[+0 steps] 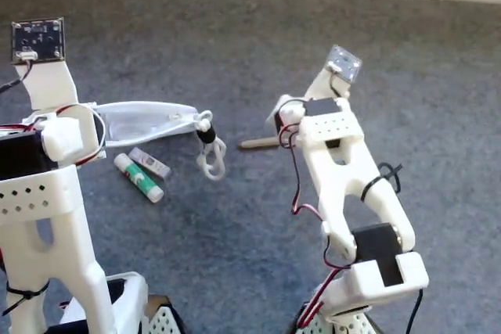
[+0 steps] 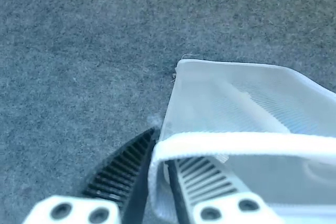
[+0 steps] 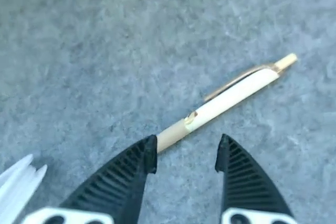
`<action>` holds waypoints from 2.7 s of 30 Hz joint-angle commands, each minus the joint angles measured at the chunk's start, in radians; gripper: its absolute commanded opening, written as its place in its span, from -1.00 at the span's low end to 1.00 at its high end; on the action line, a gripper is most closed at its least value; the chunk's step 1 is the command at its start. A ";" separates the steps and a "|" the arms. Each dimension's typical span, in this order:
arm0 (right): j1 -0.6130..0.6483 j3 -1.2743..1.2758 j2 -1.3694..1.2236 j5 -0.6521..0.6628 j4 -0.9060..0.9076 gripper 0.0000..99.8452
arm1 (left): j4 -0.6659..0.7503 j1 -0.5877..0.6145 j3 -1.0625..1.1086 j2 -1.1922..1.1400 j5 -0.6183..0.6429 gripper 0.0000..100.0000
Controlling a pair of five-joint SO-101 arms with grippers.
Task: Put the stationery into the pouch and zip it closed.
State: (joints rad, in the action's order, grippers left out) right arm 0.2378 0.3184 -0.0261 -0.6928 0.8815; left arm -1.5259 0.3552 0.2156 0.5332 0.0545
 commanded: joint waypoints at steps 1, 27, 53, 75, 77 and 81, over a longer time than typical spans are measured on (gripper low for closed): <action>-0.048 -0.073 -0.001 -0.044 0.008 -0.64 | 0.015 0.015 0.019 -0.012 0.008 -0.99; -0.153 -0.398 -0.386 -0.089 0.120 -0.68 | 0.012 0.015 0.022 -0.012 0.008 -0.99; -0.170 -0.773 -0.644 -0.094 0.383 -1.00 | 0.008 0.015 0.022 -0.012 0.008 -0.99; -0.171 -1.035 -0.549 -0.005 0.748 -0.99 | 0.049 0.015 0.070 -0.012 0.005 -0.99; -0.162 -1.055 -0.522 0.078 0.806 -0.99 | 0.049 0.015 0.070 -0.012 0.005 -0.99; -0.140 -1.067 -0.492 0.239 0.857 -0.99 | 0.049 0.015 0.068 -0.012 0.005 -0.99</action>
State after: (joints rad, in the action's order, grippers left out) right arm 0.0721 -0.6943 -0.6030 -0.5577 1.7054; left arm -1.4860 0.3552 0.2662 0.5363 0.0545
